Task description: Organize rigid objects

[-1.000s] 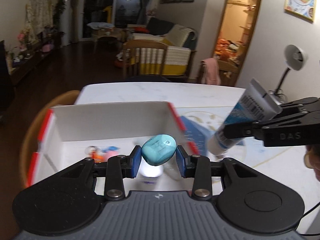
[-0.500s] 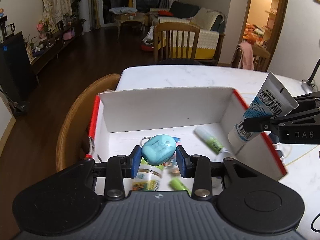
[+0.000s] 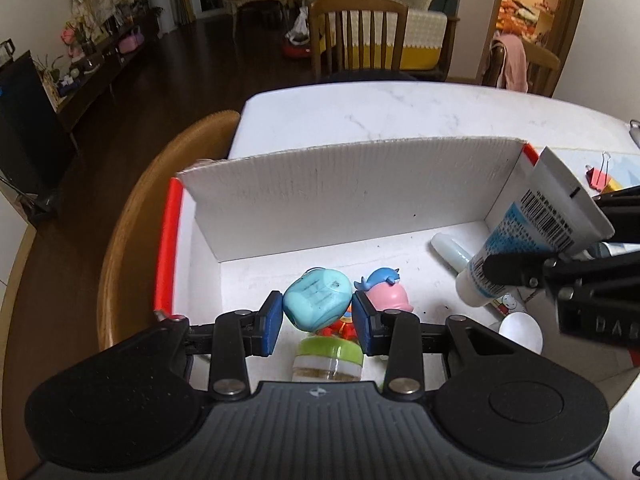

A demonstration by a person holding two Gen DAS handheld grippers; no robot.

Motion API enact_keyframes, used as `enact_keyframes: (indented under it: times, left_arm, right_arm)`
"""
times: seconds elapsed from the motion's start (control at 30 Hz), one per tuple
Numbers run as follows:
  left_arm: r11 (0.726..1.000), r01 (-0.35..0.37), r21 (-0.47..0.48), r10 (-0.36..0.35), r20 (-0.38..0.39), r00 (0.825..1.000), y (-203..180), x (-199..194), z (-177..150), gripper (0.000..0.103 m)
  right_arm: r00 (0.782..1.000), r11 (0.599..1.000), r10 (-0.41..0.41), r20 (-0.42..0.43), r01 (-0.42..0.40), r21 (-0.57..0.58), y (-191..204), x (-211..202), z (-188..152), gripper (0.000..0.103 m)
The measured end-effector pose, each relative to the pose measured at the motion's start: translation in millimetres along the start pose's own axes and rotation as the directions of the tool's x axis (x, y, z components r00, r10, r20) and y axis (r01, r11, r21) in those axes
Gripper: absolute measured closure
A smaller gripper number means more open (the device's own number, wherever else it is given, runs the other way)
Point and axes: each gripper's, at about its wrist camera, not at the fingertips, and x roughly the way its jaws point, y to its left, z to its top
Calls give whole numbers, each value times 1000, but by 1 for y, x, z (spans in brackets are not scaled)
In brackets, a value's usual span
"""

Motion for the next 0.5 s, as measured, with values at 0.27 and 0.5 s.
enact_keyframes:
  times: [0.27,0.5]
  left_arm:
    - [1000,-3,25,5,-76,997,-4,23,3,66]
    - [1000,19,3,-18,-126,992,-3,36,3,66]
  right_arm:
    - [999,1000,13,-29,-13,1,4,10,-6,77]
    - [998,1000,25,-56,-25,2,2,16,-8,77]
